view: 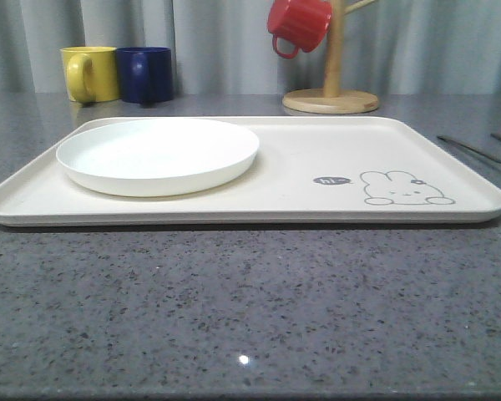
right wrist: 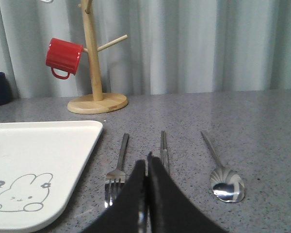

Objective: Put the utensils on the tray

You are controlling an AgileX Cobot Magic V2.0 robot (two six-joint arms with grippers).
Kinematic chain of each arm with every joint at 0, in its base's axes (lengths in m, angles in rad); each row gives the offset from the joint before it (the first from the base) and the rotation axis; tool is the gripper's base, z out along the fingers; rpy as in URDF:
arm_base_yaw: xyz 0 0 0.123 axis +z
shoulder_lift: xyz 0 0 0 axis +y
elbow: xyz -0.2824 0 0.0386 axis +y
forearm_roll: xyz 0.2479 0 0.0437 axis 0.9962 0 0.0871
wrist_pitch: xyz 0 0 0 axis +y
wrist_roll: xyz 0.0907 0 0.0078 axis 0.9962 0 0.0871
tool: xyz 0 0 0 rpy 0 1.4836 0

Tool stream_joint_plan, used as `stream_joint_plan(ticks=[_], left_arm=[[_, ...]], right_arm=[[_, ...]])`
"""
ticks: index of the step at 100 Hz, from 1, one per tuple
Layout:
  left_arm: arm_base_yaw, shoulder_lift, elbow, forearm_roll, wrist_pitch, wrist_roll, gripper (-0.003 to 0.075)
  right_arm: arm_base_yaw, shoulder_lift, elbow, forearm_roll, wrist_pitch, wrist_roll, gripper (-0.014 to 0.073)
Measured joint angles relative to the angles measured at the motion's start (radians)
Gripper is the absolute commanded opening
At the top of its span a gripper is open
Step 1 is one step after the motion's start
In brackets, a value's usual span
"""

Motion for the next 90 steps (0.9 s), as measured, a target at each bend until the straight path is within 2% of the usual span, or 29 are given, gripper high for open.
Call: stream_joint_plan(ticks=[29,39,63,90], left_arm=[[0.000,0.000,0.000,0.000,-0.002,0.000,-0.0019],[0.000,0.000,0.000,0.000,-0.002,0.000,-0.0019],[0.000,0.000,0.000,0.000,-0.002,0.000,-0.0019],[0.000,0.000,0.000,0.000,-0.003,0.000,-0.0019]], right_arm=[[0.000,0.000,0.000,0.000,-0.066,0.000,-0.0069],[0.000,0.000,-0.012,0.000,-0.046,0.000,-0.0069],[0.000,0.078,-0.258,0.000,0.226,0.000,-0.0069],[0.000,0.428,-0.607,0.000,0.633,0.000,-0.0069]])
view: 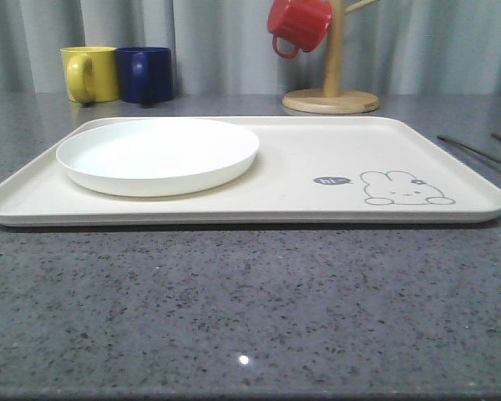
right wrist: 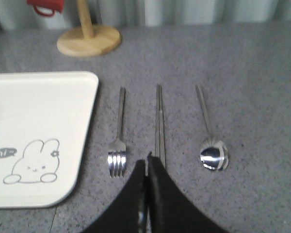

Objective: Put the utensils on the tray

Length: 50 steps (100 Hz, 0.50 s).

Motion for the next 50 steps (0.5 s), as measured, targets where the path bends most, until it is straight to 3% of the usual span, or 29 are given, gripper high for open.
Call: stream_joint_plan(ticks=[11,39,50], left_arm=[[0.000,0.000,0.000,0.000,-0.002,0.000,-0.0019],[0.000,0.000,0.000,0.000,-0.002,0.000,-0.0019],[0.000,0.000,0.000,0.000,-0.002,0.000,-0.0019]], right_arm=[[0.000,0.148,-0.090,0.000,0.078,0.000,-0.0069],[0.000,0.362,-0.164,0.000,0.096,0.000,-0.0064],[0.000,0.387,-0.164,0.000,0.109,0.000,0.0008]])
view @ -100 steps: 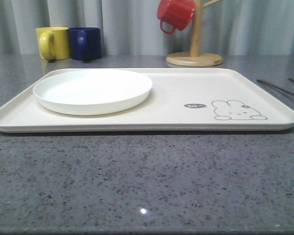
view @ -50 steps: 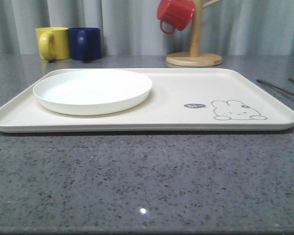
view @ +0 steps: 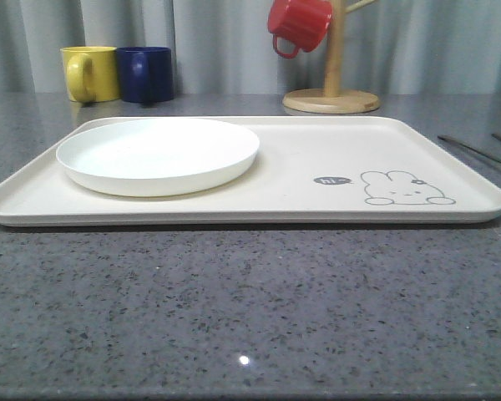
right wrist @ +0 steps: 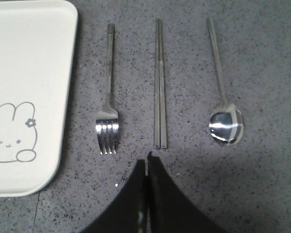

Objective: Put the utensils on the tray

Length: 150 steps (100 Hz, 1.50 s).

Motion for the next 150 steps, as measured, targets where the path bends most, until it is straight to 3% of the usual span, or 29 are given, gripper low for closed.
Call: stream_joint_plan(ticks=[20,27,56,116,150], left_arm=[[0.000,0.000,0.000,0.000,0.000,0.000,-0.0019],[0.000,0.000,0.000,0.000,0.000,0.000,-0.0019],[0.000,0.000,0.000,0.000,0.000,0.000,-0.0019],[0.000,0.000,0.000,0.000,-0.002,0.000,-0.0019],[0.000,0.000,0.000,0.000,-0.002,0.000,-0.0019]], right_arm=[[0.000,0.005,0.000,0.000,0.020,0.000,0.0358],[0.000,0.005,0.000,0.000,0.030,0.000,0.0409],[0.000,0.073,-0.048,0.048,0.064,0.000,0.0391],[0.077,0.608,-0.384,0.052,0.073,-0.058,0.0391],[0.077,0.758,-0.430,0.052,0.077,-0.068,0.0391]])
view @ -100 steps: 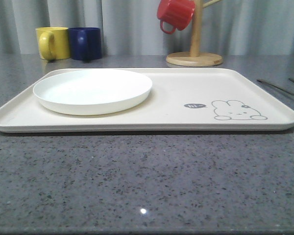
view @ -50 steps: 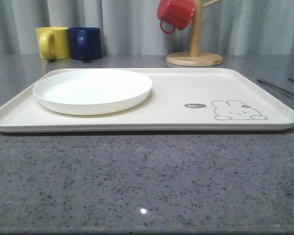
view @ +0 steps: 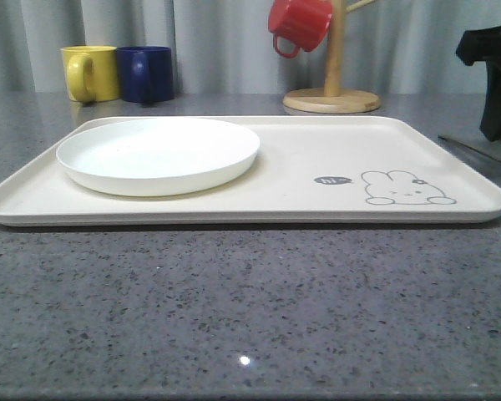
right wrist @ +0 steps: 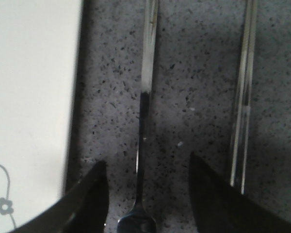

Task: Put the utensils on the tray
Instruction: 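Move the right gripper down and grasp the silver fork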

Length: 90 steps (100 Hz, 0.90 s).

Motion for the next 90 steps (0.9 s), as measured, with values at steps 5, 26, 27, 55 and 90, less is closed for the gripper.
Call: stream_joint_plan(ticks=[5,26,27,55,90], left_arm=[[0.000,0.000,0.000,0.000,0.000,0.000,-0.0019],[0.000,0.000,0.000,0.000,0.000,0.000,-0.0019],[0.000,0.000,0.000,0.000,0.000,0.000,-0.0019],[0.000,0.000,0.000,0.000,0.000,0.000,-0.0019],[0.000,0.000,0.000,0.000,0.000,0.000,-0.0019]], right_arm=[[0.000,0.011,0.000,0.000,0.000,-0.002,0.0391],[0.000,0.066,0.000,0.000,0.000,-0.002,0.0391],[0.000,0.065,0.000,0.000,0.000,-0.002,0.0391],[0.000,0.085,-0.011,0.000,-0.002,-0.002,0.0338],[0.000,0.088,-0.013,0.002,0.002,-0.006,-0.0056]])
